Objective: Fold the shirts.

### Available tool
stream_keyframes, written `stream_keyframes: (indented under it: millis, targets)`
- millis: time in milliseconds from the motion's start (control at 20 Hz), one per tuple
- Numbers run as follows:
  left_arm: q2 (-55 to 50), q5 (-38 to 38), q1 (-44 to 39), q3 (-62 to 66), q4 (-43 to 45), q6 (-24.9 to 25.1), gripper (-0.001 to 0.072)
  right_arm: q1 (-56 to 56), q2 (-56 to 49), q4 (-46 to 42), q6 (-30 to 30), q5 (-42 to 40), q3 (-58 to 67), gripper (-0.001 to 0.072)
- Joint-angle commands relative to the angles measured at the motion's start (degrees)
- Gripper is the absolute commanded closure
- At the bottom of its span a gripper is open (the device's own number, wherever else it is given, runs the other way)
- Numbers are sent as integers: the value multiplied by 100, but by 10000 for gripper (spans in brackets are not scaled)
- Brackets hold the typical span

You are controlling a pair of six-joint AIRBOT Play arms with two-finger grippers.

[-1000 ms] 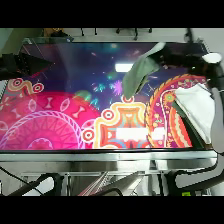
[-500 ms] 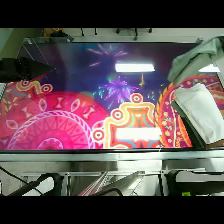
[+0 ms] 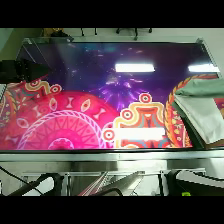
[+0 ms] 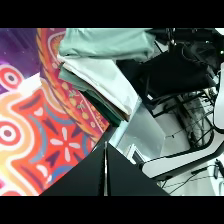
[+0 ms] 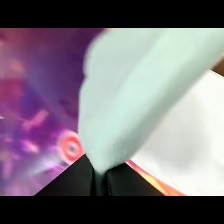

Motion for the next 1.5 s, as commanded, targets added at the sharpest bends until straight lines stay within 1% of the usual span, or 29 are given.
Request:
stream_keyframes:
  millis: [0, 150, 200, 250, 300, 350, 450, 550, 600, 650, 700, 750, 800, 850, 950, 1000, 1100, 1200, 1300, 1350, 1400, 1450]
  targets:
    - [0, -81, 0, -4, 0, 48, 694, -166, 90, -1663, 258, 1716, -127, 694]
    - [0, -190, 2, -2, 0, 48, 694, -166, 190, -1888, 94, 1790, -634, 691]
    - [0, -238, 2, -2, 0, 46, 693, -166, 199, -2004, 94, 1792, -800, 623]
    - [0, -302, 2, -2, 0, 48, 694, -166, 195, -2159, 92, 1792, -951, 387]
    - [0, -337, 2, -4, 0, 46, 693, -168, 190, -2374, 92, 1792, -1047, 228]
    - [0, -350, 2, -2, 0, 46, 694, -168, 175, -2592, 68, 1788, -1054, 198]
    - [0, -363, 2, -2, 2, 46, 694, -166, 173, -2629, -155, 1683, -994, 198]
    - [0, -332, 2, -2, 2, 48, 694, -157, 175, -2363, -166, 1399, -813, 212]
    - [0, -313, 2, -2, 0, 48, 694, -155, 175, -1998, -166, 1167, -710, 261]
    - [0, -308, 2, -2, -2, 48, 694, -146, 175, -1427, -166, 879, -627, 364]
    - [2, -271, 2, -2, -4, 48, 694, -129, 188, -697, -208, 564, -612, 555]
    - [2, -197, 2, -2, -2, 48, 694, -57, 190, -22, -345, 313, -614, 690]
    - [2, -127, 2, -2, 0, 50, 694, 127, 195, 573, -433, 50, -627, 694]
    - [2, -131, 0, -4, 4, 81, 694, 391, 216, 901, -584, -120, -664, 694]
    - [66, -319, -103, -92, 13, 136, 694, 1209, 404, 815, -667, -385, -1034, 695]
    - [247, -293, -153, -350, 13, 195, 695, 1722, 605, 704, -758, -595, -1443, 695]
    - [874, -28, -245, -1285, 249, 361, 695, 2804, 1174, 468, -920, -1115, -2603, 695]
    - [1687, 446, -321, -2474, 846, 393, 695, 3985, 1875, 468, -960, -1569, -4019, 695]
    - [2599, 767, -455, -3792, 1572, 391, 695, 5156, 2656, 470, -907, -2173, -5377, 695]
    - [2992, 914, -535, -4382, 1825, 387, 695, 5567, 2949, 466, -909, -2492, -5851, 695]
    - [3311, 1067, -590, -4839, 1895, 376, 695, 5761, 3104, 468, -909, -2680, -6107, 695]
    - [3587, 1193, -619, -5222, 1897, 291, 695, 5829, 3154, 470, -916, -2706, -6190, 695]
